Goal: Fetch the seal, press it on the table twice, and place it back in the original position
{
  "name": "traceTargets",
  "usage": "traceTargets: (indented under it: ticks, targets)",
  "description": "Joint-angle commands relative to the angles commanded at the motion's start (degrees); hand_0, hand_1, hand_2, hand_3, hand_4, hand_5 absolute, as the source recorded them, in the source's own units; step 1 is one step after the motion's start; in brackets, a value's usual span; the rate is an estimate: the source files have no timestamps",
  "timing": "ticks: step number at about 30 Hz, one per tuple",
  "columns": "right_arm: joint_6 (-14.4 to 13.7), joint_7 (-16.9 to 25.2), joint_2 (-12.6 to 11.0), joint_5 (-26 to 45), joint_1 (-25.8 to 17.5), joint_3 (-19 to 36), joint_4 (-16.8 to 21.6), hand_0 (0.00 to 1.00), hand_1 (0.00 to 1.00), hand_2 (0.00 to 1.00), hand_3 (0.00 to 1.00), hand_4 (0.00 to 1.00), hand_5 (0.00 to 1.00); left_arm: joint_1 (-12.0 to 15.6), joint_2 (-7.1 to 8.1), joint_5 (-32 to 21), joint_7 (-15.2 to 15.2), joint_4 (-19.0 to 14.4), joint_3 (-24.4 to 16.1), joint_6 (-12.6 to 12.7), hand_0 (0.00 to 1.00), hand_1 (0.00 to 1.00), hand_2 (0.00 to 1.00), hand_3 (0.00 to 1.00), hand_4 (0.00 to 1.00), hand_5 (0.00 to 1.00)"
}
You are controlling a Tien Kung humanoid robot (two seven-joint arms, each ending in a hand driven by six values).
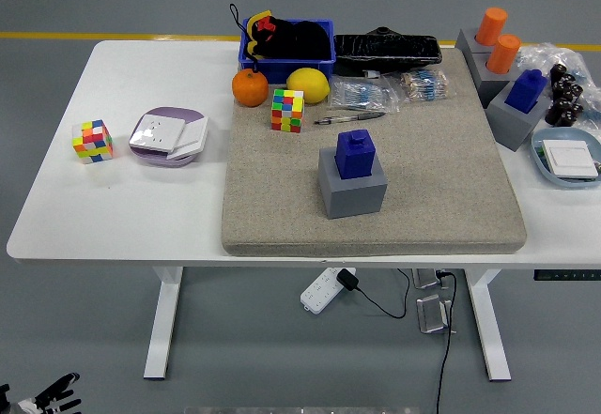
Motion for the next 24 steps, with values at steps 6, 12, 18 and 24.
traceTargets:
  ticks: [6,12,18,24]
  targets:
    - [0.02,-0.03,0.04,-0.02,-0.03,-0.43,-0.01,0.874,0.832,0.806,0.789,0.998,0.502,0.29,0.0,-0.25,0.06,0.0,0.48,-0.03,0.812,0.787,0.764,0.799,0.684,0.438]
    - [0.05,-0.1,-0.06,-0.02,0.14,-0.77,-0.05,0.872,0.83,0.804,0.787,0.993,0.5,-0.01,0.26,-1.34,-0.15,0.0,1.99,-0.09,0.811,0.787,0.764,0.799,0.683,0.439]
    - [-0.07,-0.01,-0.29,0.04,0.63,-1.01,-0.2,0.871,0.829,0.804,0.785,0.99,0.495,-0.27,0.35,-2.03,-0.2,0.0,3.21,-0.16,0.811,0.786,0.764,0.799,0.683,0.44]
    - [-0.15,-0.03,-0.23,0.12,0.6,-1.24,-0.26,0.87,0.829,0.803,0.783,0.988,0.493,-0.17,0.36,-2.59,-0.29,0.0,4.04,-0.21,0.811,0.788,0.764,0.799,0.683,0.44]
